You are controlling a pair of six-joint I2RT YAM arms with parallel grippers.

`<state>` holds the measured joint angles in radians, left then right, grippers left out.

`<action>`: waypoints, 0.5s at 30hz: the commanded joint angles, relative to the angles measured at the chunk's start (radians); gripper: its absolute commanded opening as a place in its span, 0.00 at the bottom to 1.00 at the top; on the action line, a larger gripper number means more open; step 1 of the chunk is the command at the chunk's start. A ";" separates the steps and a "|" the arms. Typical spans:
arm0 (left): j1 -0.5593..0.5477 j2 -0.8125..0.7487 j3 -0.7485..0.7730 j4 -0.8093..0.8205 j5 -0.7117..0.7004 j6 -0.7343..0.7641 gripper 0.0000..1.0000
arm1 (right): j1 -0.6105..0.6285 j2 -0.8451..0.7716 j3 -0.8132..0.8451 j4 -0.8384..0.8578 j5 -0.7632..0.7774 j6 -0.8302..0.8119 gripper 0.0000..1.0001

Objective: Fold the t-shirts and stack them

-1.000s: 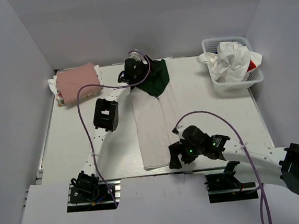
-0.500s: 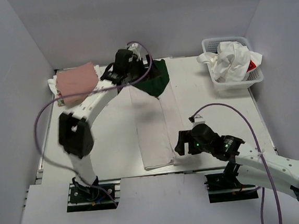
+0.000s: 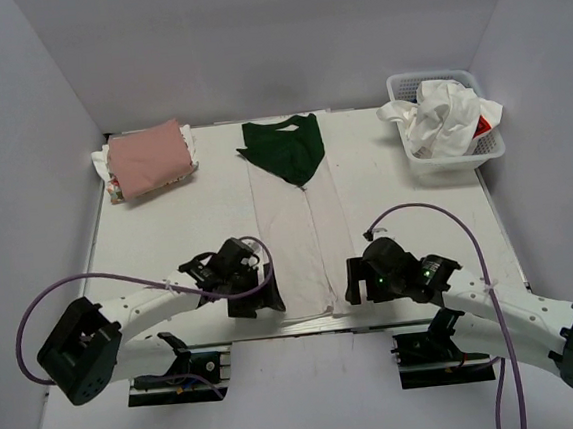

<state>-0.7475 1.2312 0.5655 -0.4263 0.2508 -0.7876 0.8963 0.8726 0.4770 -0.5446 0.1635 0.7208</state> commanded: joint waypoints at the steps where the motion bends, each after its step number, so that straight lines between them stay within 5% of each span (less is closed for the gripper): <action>1: -0.067 -0.078 -0.033 0.001 0.047 -0.094 0.93 | -0.010 0.012 -0.037 0.053 -0.082 -0.020 0.90; 6: -0.138 -0.008 -0.059 0.063 0.056 -0.116 0.85 | -0.014 0.040 -0.046 0.051 -0.096 -0.012 0.90; 10: -0.180 0.094 -0.036 0.075 0.056 -0.116 0.66 | -0.016 0.042 -0.066 0.060 -0.131 0.014 0.85; 12: -0.193 0.117 -0.036 0.054 0.025 -0.116 0.48 | -0.014 0.029 -0.077 0.060 -0.142 0.023 0.79; 15: -0.204 0.137 -0.016 0.044 -0.010 -0.116 0.38 | -0.019 0.020 -0.090 0.067 -0.148 0.035 0.63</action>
<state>-0.9405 1.3487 0.5407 -0.3573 0.3164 -0.9112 0.8829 0.9089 0.4049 -0.4965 0.0429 0.7311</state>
